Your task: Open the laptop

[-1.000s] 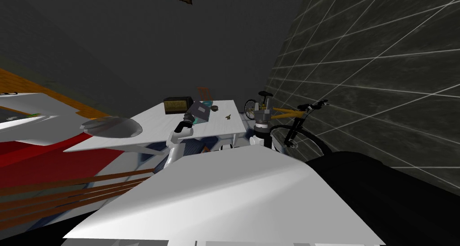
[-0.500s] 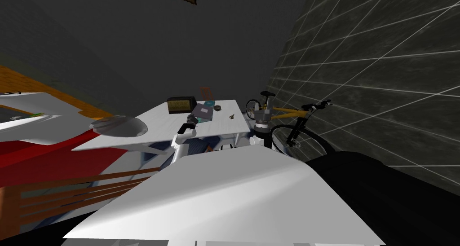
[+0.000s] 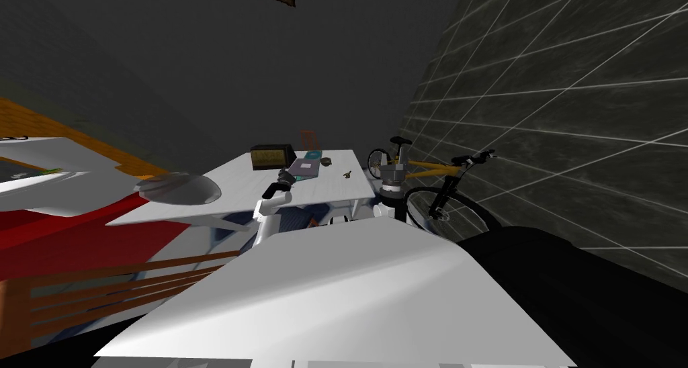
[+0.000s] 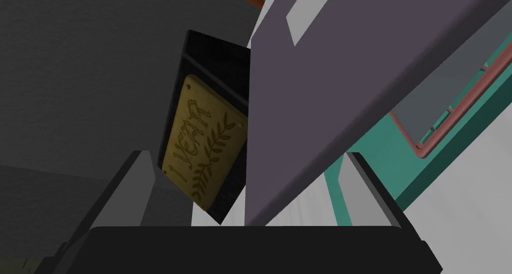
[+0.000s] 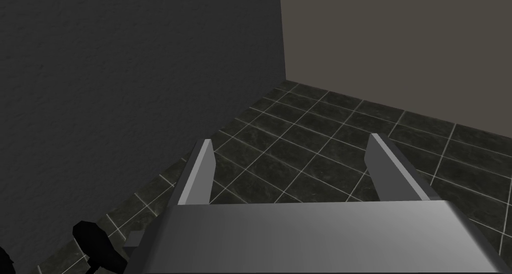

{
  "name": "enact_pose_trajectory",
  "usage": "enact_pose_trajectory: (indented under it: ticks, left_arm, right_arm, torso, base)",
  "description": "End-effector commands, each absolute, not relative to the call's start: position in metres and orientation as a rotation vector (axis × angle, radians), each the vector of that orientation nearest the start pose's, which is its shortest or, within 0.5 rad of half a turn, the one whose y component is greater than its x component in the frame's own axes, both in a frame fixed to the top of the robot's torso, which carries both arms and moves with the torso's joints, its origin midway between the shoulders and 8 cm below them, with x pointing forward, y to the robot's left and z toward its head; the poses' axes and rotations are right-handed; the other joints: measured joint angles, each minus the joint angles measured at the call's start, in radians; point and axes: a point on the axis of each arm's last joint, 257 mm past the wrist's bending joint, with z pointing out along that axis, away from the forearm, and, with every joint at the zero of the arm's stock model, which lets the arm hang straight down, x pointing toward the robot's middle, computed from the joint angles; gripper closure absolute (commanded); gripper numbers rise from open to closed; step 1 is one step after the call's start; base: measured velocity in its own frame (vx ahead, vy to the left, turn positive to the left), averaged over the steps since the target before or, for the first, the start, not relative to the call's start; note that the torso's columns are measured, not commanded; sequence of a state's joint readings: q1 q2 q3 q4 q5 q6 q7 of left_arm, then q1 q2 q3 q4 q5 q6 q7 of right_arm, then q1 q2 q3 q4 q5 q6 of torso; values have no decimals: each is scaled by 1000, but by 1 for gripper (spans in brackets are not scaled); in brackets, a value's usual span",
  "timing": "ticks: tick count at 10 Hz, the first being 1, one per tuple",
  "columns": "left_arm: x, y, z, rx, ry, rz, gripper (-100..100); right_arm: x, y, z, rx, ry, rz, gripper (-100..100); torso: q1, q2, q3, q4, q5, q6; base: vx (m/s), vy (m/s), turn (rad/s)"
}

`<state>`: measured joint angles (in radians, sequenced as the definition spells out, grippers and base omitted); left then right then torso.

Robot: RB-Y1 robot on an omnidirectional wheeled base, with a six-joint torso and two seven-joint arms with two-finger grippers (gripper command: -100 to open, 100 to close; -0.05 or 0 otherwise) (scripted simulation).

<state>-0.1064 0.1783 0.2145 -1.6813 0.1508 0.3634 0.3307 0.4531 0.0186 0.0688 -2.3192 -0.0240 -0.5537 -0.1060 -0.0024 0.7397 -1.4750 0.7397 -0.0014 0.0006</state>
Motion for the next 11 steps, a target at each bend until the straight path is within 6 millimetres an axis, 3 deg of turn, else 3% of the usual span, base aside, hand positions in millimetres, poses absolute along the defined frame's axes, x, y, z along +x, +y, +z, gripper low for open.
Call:
enact_pose_trajectory:
  ticks: [1,4,5,6,11]
  left_arm:
    - [562,362,-166,-1594,962,-1265,-100]
    - [560,365,-150,-1594,962,-1264,-100]
    - [561,365,-155,-1595,964,-1261,-100]
    - [561,365,-155,-1597,964,-1260,0]
    - [561,365,-156,-1599,965,-1259,0]
  right_arm:
    - [330,-255,66,618,460,1531,0]
    - [330,-255,66,618,460,1531,0]
    - [330,-255,66,618,460,1531,0]
    - [330,-255,66,618,460,1531,0]
    - [330,-255,66,618,460,1531,0]
  torso:
    - [2,0,0,0,0,0]
    - [3,0,0,0,2,0]
    - [3,0,0,-1,1,0]
    - [2,-1,0,-1,1,-1]
    - [3,-2,-1,-2,2,-1]
  base:
    - [4,-12,-6]
    - [3,-8,0]
    - [0,0,0]
    - [0,0,0]
    - [0,0,0]
